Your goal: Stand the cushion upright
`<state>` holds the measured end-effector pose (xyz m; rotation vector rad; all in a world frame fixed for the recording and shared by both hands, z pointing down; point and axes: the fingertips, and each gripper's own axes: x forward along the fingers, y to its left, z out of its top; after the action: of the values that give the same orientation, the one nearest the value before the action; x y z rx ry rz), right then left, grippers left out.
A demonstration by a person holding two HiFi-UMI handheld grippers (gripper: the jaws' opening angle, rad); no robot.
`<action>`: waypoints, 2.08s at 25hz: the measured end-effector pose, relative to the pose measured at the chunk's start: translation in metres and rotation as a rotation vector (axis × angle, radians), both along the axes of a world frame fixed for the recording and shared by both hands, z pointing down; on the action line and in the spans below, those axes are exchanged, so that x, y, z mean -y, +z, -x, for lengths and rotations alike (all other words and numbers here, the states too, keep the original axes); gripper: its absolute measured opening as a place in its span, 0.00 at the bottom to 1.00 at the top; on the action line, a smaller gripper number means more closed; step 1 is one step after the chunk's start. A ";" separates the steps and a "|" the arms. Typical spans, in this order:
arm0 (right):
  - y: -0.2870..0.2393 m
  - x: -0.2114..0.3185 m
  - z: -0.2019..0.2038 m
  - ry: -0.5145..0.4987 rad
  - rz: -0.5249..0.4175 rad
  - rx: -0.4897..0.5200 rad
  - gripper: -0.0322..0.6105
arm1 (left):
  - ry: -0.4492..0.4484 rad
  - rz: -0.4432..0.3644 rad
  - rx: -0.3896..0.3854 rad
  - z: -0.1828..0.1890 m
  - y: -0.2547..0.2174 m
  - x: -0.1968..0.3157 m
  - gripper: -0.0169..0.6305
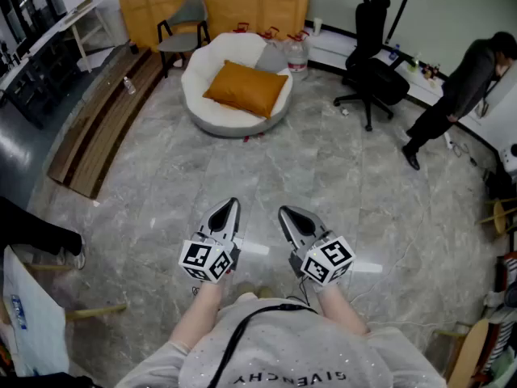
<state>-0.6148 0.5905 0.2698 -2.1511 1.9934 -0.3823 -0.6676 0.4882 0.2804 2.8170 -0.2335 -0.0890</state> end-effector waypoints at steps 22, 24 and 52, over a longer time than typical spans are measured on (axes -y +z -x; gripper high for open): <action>0.003 -0.006 -0.052 0.015 -0.005 -0.012 0.08 | -0.008 0.007 -0.010 -0.053 0.002 -0.010 0.06; 0.001 0.000 -0.059 0.011 -0.007 -0.012 0.08 | -0.007 0.007 -0.007 -0.060 0.002 -0.004 0.06; 0.027 0.149 -0.281 -0.005 0.020 0.045 0.08 | 0.085 0.008 0.003 -0.299 0.036 0.142 0.06</action>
<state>-0.3335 0.4412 0.2966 -2.1303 1.9794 -0.4489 -0.3686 0.3461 0.3165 2.8150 -0.1147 -0.0649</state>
